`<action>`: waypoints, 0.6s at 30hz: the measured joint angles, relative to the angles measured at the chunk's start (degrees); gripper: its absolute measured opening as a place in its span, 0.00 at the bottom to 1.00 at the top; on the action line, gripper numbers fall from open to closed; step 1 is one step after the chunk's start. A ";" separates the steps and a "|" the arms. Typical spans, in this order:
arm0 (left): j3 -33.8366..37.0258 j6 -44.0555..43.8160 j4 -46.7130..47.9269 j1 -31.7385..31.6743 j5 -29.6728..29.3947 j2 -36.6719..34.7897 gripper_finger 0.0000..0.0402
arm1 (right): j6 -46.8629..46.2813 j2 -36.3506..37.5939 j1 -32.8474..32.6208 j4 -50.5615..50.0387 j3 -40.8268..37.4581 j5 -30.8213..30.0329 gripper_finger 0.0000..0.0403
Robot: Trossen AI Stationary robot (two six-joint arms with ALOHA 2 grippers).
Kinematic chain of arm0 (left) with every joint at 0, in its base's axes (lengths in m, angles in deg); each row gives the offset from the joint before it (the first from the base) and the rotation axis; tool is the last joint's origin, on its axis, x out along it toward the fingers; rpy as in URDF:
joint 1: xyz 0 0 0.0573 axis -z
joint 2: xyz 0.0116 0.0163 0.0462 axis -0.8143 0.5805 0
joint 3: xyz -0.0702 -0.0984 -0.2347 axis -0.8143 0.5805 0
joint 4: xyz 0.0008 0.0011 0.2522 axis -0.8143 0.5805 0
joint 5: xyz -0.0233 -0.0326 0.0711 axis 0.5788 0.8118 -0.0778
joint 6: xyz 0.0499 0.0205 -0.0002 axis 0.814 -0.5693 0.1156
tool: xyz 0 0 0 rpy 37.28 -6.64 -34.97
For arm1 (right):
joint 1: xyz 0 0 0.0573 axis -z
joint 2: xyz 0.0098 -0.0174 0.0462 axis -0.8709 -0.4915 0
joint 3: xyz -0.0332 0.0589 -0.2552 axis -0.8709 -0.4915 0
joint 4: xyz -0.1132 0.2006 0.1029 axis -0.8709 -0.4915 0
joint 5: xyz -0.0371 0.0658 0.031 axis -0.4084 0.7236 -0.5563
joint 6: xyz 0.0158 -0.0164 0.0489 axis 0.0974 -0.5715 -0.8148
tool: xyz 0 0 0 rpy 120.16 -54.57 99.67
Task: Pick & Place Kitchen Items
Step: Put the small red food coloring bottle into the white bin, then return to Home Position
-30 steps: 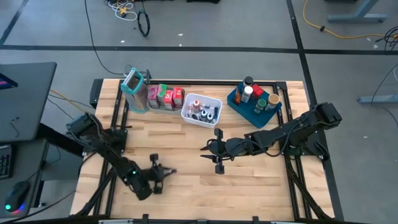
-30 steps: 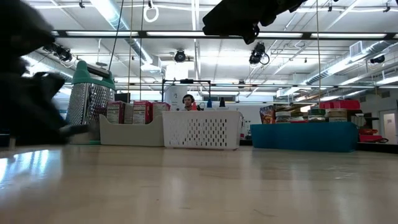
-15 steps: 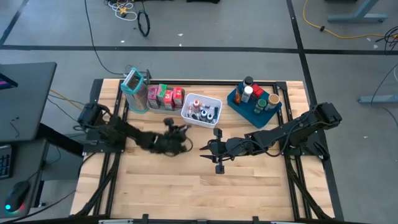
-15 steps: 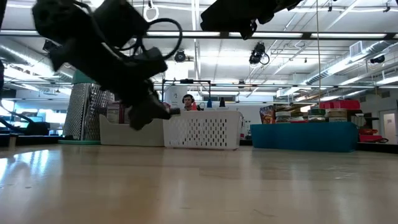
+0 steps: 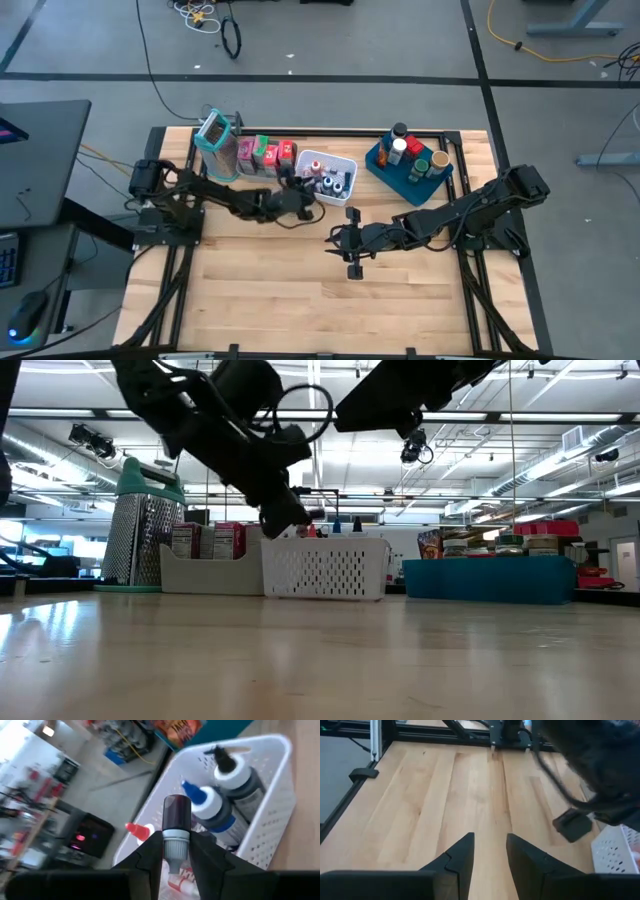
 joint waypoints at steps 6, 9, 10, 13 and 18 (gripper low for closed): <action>-0.74 -7.62 6.31 -6.12 11.33 -0.02 0.29 | -0.50 0.00 0.00 -0.11 -0.02 0.00 0.31; -0.79 -11.29 7.27 -7.32 10.60 -0.02 0.34 | -0.46 0.00 0.00 -0.11 0.00 -0.01 0.31; -0.79 -11.47 7.21 -7.49 10.01 -0.02 0.36 | -0.32 0.00 0.00 -0.13 0.00 -0.01 0.31; -0.79 -10.99 7.08 -7.51 9.87 -0.04 0.39 | -0.09 0.00 0.00 -0.51 0.00 -0.02 0.31; -0.77 -14.98 8.68 -6.17 14.20 -4.83 0.40 | 2.74 0.00 0.03 -2.61 0.00 -0.07 0.31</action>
